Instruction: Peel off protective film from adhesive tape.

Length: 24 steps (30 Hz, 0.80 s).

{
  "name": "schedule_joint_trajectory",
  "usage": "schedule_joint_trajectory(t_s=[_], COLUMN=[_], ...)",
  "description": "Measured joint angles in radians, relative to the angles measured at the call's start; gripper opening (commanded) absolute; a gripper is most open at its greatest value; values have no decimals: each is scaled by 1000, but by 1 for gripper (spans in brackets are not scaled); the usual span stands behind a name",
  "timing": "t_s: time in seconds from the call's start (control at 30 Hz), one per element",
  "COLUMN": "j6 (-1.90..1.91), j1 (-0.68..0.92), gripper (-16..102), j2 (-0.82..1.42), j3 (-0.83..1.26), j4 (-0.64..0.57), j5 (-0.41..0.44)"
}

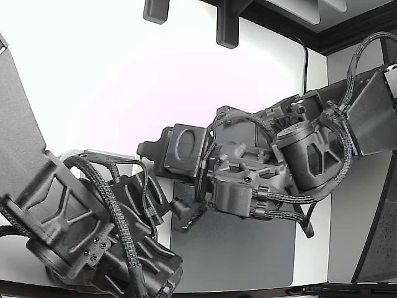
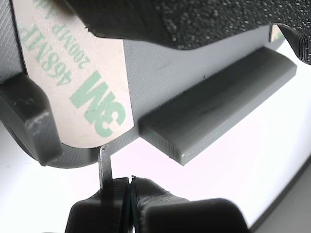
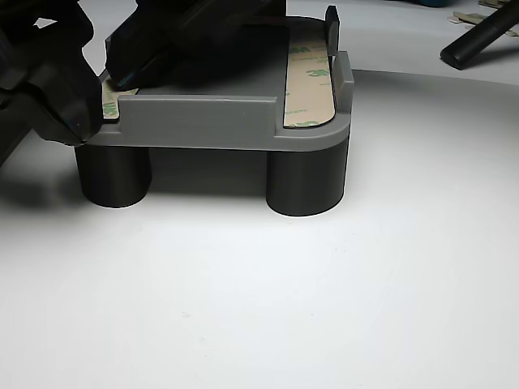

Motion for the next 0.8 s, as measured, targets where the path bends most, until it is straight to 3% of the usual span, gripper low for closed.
schedule_joint_trajectory(t_s=[0.8], j6=[5], j1=[0], gripper=[-10], j2=[-9], j3=[-6], j4=[3], j5=[8])
